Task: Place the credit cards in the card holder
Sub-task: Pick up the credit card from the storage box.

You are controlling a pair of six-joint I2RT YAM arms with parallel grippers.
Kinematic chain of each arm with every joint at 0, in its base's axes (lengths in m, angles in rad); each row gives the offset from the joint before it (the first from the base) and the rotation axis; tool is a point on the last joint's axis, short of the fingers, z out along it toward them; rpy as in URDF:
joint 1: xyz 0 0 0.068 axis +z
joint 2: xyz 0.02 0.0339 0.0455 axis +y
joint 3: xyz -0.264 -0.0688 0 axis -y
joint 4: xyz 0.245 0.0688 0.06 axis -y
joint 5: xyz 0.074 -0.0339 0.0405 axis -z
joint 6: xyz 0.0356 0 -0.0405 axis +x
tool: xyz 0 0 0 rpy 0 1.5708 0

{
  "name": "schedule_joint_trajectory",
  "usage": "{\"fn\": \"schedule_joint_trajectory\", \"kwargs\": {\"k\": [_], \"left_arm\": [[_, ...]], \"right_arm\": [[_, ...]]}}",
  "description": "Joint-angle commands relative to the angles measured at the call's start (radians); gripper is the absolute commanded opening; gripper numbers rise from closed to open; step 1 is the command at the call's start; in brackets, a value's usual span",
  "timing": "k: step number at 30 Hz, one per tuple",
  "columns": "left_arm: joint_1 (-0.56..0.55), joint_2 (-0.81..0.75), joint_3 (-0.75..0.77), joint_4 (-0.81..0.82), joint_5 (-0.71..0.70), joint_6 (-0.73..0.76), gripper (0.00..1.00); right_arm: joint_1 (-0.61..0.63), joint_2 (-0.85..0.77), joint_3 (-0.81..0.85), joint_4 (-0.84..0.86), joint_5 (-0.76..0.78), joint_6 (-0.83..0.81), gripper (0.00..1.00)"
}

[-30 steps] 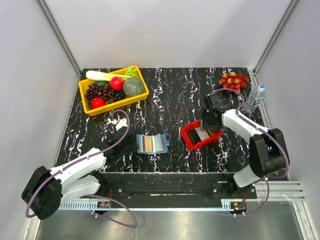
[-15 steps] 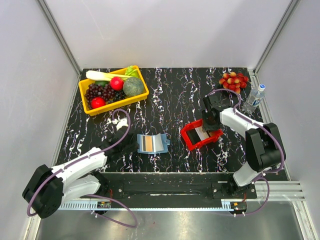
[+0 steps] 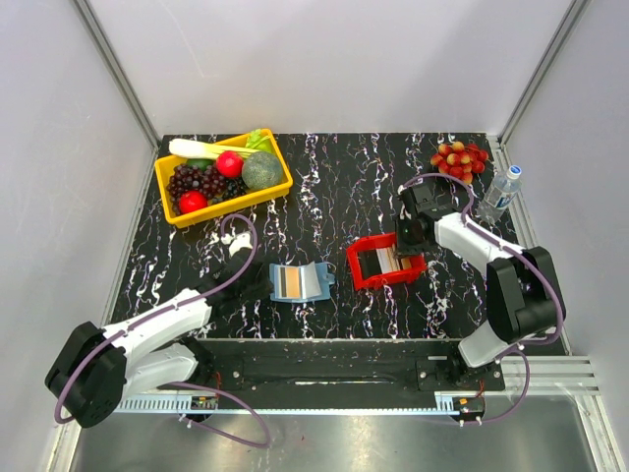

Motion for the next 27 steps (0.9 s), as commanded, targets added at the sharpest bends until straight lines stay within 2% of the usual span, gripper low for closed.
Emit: {"fn": "schedule_joint_trajectory", "kwargs": {"k": [1,9,23,27], "left_arm": [[0.005,0.003,0.010,0.048,0.019,0.012,0.00],[0.007,0.001,0.004,0.050,0.021,0.010,0.00],[0.008,0.000,-0.005,0.051,0.027,0.012,0.00],[0.008,0.000,-0.008,0.053,0.028,0.012,0.00]], "right_arm": [[0.001,-0.060,-0.002,0.023,-0.057,-0.002,0.09],[0.001,-0.081,-0.001,0.022,-0.092,-0.018,0.09],[0.001,0.012,-0.017,0.063,-0.191,0.020,0.11],[0.001,0.016,-0.021,0.080,-0.201,0.034,0.08]]}}
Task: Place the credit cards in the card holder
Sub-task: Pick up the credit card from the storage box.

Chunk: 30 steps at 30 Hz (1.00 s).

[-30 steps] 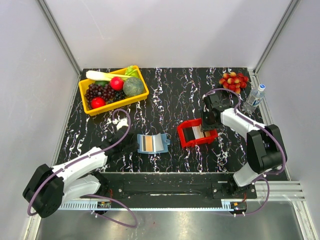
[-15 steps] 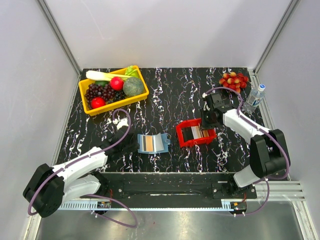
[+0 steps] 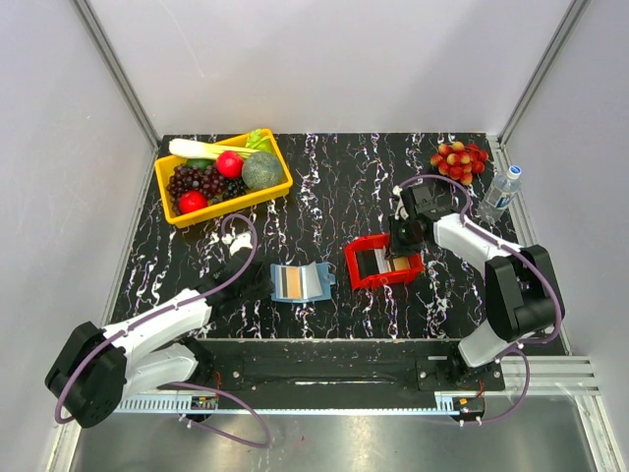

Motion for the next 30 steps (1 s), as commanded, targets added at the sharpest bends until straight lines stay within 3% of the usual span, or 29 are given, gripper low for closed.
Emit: {"fn": "schedule_joint_trajectory", "kwargs": {"k": [1,5,9,10,12,16,23,30], "left_arm": [[0.006,0.000,-0.006,0.043,0.011,0.011,0.00],[0.008,-0.002,-0.007,0.043,0.011,0.010,0.00],[0.009,-0.003,-0.007,0.045,0.011,0.013,0.00],[0.011,-0.003,-0.009,0.046,0.015,0.013,0.00],[0.011,-0.002,-0.006,0.048,0.015,0.013,0.00],[0.009,0.003,-0.009,0.054,0.021,0.013,0.00],[0.011,0.006,-0.010,0.057,0.024,0.015,0.00],[0.012,0.020,-0.004,0.061,0.027,0.016,0.00]], "right_arm": [[0.001,0.010,-0.011,0.038,-0.050,0.034,0.06],[0.001,-0.025,-0.013,0.035,0.012,0.053,0.00],[0.001,-0.065,-0.013,0.030,0.052,0.050,0.01],[0.001,-0.076,-0.013,0.033,0.050,0.047,0.09],[0.001,-0.098,-0.014,0.033,0.064,0.048,0.34],[0.001,-0.105,-0.019,0.038,0.111,0.048,0.50],[0.001,-0.018,-0.002,-0.002,0.190,0.051,0.56],[0.001,0.048,0.012,-0.008,0.148,0.057,0.55]]}}
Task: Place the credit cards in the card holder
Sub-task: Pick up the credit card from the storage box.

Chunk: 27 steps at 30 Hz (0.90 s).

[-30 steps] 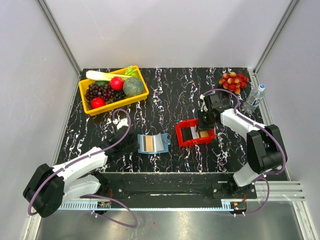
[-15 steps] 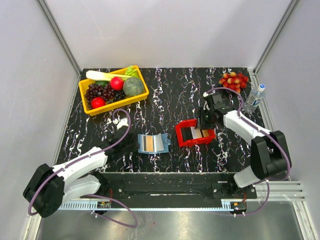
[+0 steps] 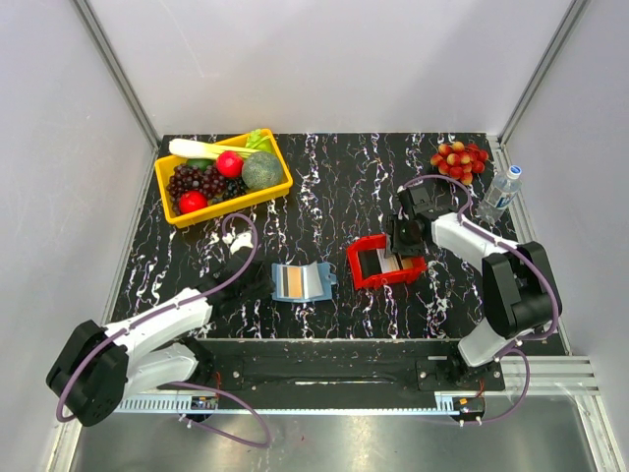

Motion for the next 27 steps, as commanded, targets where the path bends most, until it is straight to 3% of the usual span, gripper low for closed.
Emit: {"fn": "schedule_joint_trajectory", "kwargs": {"k": [1,9,20,24,27], "left_arm": [[0.007,0.014,-0.002,0.042,0.013,0.014,0.00],[0.008,0.025,-0.001,0.048,0.023,0.018,0.00],[0.008,0.013,-0.009,0.048,0.024,0.014,0.00],[0.008,0.014,-0.009,0.053,0.027,0.015,0.00],[0.008,0.014,-0.009,0.053,0.029,0.015,0.00]], "right_arm": [[-0.002,0.021,0.010,-0.004,-0.002,0.008,0.54],[-0.002,-0.009,0.002,0.024,-0.103,0.009,0.38],[-0.002,-0.022,-0.010,0.071,-0.211,0.016,0.36],[-0.002,-0.017,-0.013,0.071,-0.214,0.017,0.26],[-0.002,-0.020,-0.014,0.078,-0.217,0.017,0.23]]}}
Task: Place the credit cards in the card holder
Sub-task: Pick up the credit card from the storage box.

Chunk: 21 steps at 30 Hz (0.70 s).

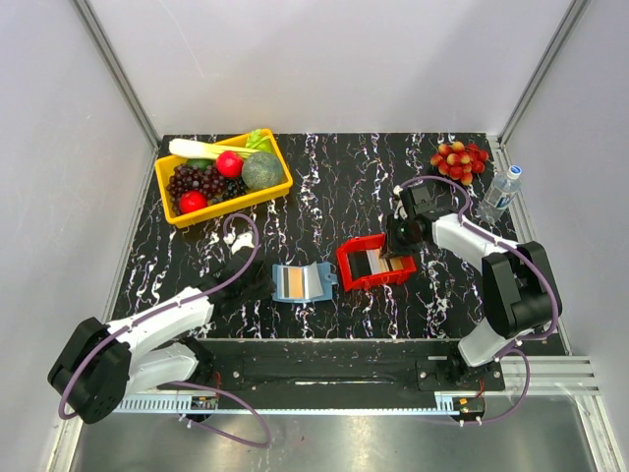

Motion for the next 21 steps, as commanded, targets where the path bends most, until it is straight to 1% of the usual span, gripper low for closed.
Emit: {"fn": "schedule_joint_trajectory", "kwargs": {"k": [1,2,4,5,6,7,10,11,12,14,15,17,19,21], "left_arm": [[0.004,-0.009,-0.009,0.043,0.017,0.016,0.00],[0.004,-0.012,-0.009,0.042,0.014,0.018,0.00],[0.004,-0.020,-0.007,0.030,0.007,0.019,0.00],[0.006,-0.028,-0.002,0.011,-0.007,0.019,0.00],[0.007,-0.043,0.005,-0.021,-0.027,0.021,0.04],[0.009,-0.057,0.011,-0.035,-0.047,0.022,0.10],[0.015,-0.109,0.042,-0.102,-0.082,0.041,0.35],[0.015,-0.130,0.056,-0.134,-0.098,0.044,0.42],[0.018,-0.147,0.071,-0.154,-0.119,0.045,0.46],[0.023,-0.180,0.097,-0.183,-0.141,0.051,0.62],[0.024,-0.192,0.114,-0.190,-0.142,0.054,0.64],[0.024,-0.189,0.145,-0.155,-0.103,0.064,0.66],[0.024,-0.143,0.178,-0.101,-0.046,0.076,0.67],[0.024,-0.062,0.223,-0.056,0.000,0.080,0.67]], "right_arm": [[0.002,-0.027,-0.006,0.026,-0.044,0.006,0.23],[0.002,-0.030,-0.003,0.024,-0.038,0.006,0.24],[0.002,-0.050,-0.006,0.023,-0.009,0.003,0.30],[0.002,-0.059,-0.006,0.021,0.011,-0.006,0.30],[0.002,-0.067,-0.006,0.017,0.043,-0.020,0.31],[0.002,-0.073,-0.003,0.006,0.074,-0.035,0.33],[0.001,-0.084,0.002,-0.020,0.123,-0.072,0.34],[0.001,-0.085,0.002,-0.029,0.137,-0.080,0.35],[0.001,-0.087,0.000,-0.033,0.151,-0.084,0.36],[0.001,-0.097,-0.008,-0.040,0.165,-0.091,0.37],[0.001,-0.104,-0.009,-0.039,0.154,-0.091,0.37],[0.001,-0.114,-0.012,-0.033,0.133,-0.081,0.40],[0.001,-0.122,-0.017,-0.020,0.125,-0.066,0.44],[0.001,-0.125,-0.017,-0.013,0.114,-0.057,0.45]]}}
